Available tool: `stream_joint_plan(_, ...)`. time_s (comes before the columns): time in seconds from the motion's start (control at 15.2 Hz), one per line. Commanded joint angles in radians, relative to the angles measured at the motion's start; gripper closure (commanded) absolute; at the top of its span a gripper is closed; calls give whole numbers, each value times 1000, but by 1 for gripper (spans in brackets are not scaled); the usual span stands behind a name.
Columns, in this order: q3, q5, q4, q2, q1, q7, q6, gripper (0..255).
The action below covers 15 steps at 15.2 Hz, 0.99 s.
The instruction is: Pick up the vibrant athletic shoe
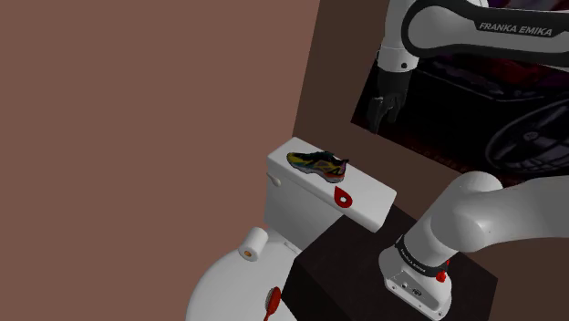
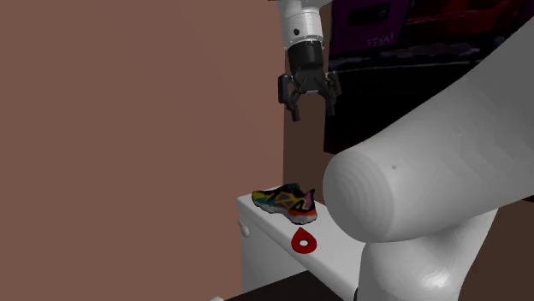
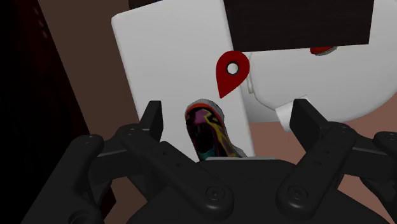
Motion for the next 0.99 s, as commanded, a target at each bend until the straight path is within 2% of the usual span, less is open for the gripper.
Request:
stream_joint_plan(0.0,0,0,0,0,0,0,0,0)
stream_joint_plan(0.46,-67,-12,27,261,22,-125,185,0)
stream_joint_plan(0.92,-107,11,119,552,43,-256,331,0)
